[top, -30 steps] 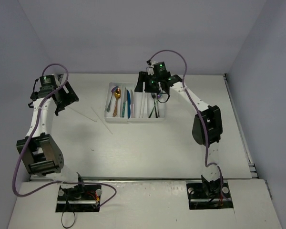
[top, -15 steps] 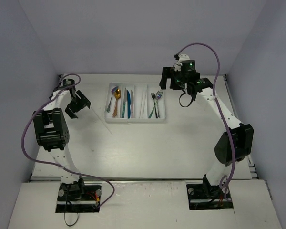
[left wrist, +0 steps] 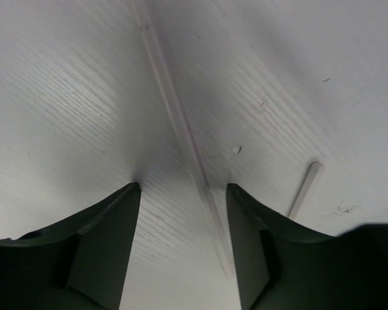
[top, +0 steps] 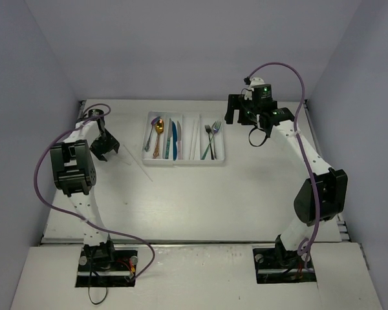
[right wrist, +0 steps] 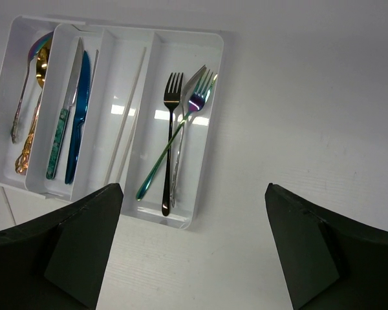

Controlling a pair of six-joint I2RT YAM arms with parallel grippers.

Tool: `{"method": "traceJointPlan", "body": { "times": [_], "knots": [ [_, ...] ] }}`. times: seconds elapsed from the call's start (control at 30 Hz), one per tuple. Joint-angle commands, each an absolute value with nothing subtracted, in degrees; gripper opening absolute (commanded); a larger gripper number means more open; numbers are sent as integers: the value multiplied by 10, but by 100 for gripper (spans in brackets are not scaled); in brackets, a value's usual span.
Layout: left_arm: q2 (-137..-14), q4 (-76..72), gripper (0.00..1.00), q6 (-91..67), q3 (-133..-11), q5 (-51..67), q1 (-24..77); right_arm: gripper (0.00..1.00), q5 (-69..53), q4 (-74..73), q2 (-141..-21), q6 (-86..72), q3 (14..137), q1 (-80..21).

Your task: Sort the eating utensils into containers

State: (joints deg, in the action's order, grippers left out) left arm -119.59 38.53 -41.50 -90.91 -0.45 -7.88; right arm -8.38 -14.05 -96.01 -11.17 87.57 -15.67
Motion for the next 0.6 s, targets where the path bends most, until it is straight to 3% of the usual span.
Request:
{"method": "traceJointPlan", "body": {
  "times": [0.0,0.2,0.5,0.57],
  "knots": [
    [-1192,406,49,-387,-911,-16,-83,90,-92,-113,-933,-101,885,-149],
    [-1212,437,36,-341,-896,-14,-82,88,-101,-114,-932,-96,885,-145],
    [-1204,452,3,-307,-882,-1,-85,86,-111,-114,-921,-83,876,-142],
    [-1192,451,0,-302,-875,4,-84,86,-112,-115,-919,-81,875,-142]
  ]
}}
